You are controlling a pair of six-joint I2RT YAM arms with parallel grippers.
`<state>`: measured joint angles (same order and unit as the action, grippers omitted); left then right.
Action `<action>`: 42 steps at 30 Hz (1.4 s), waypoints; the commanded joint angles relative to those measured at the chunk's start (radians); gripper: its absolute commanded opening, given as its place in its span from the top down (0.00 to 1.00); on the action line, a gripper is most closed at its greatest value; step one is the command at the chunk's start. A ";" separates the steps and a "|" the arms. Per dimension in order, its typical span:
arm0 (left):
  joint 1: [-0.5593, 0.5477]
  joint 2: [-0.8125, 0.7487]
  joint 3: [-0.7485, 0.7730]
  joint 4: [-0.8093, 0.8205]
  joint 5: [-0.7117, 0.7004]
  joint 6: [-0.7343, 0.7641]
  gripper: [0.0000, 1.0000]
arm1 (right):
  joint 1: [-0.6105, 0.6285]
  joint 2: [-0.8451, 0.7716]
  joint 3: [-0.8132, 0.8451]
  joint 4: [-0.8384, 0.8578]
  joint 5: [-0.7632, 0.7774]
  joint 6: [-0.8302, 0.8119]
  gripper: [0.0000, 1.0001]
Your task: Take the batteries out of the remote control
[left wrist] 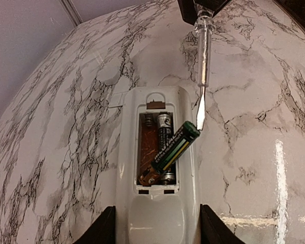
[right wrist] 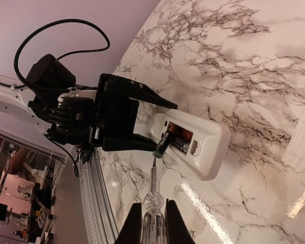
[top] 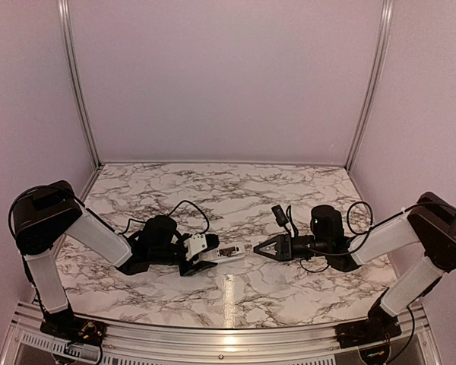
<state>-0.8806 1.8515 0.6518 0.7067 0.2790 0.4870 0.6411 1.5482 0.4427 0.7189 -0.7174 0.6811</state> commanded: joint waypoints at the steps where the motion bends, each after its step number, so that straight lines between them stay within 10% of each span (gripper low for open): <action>1: 0.000 0.004 0.016 0.040 0.005 0.011 1.00 | 0.005 -0.003 0.033 0.014 -0.005 -0.004 1.00; 42: 0.005 -0.003 0.013 0.036 -0.007 0.011 1.00 | 0.025 -0.155 0.105 -0.357 0.116 -0.180 1.00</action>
<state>-0.8803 1.8515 0.6518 0.7071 0.2687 0.4870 0.6579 1.4628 0.4927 0.4744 -0.6384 0.5625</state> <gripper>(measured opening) 0.530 0.098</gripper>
